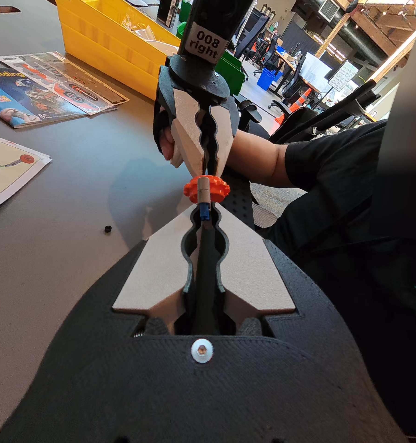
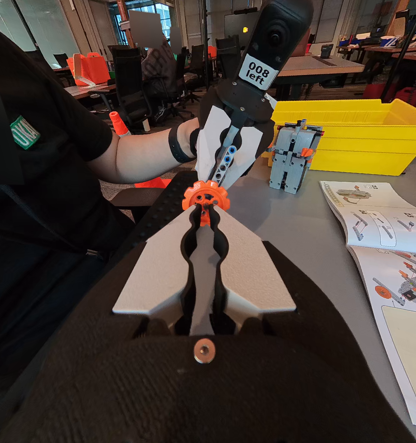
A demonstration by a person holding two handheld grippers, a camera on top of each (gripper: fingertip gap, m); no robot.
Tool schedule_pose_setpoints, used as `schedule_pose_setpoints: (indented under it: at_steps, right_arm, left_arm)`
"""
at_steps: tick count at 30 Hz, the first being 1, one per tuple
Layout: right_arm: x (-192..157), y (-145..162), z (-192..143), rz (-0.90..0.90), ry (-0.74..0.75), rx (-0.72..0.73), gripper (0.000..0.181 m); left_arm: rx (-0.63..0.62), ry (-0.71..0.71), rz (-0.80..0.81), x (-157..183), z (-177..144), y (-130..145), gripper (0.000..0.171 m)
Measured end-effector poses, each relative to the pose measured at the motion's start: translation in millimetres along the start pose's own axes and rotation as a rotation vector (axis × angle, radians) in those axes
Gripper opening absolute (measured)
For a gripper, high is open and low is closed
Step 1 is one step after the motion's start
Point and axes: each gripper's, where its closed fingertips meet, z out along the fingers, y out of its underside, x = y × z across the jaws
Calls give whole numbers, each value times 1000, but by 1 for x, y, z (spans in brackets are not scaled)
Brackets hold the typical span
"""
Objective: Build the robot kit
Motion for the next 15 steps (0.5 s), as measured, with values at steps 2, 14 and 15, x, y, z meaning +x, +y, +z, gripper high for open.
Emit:
schedule_pose_setpoints:
  at_steps: [2, 14, 15]
  right_arm:
    - [0, 1, 2, -5, 3, -2, 4]
    - [7, -13, -10, -53, 62, 55, 2]
    - [7, -17, -11, -46, 60, 84, 2]
  left_arm:
    - [-8, 1, -4, 0, 0, 1, 6]
    - [173, -28, -27, -11, 3, -15, 76]
    - [211, -43, -4, -11, 6, -19, 81]
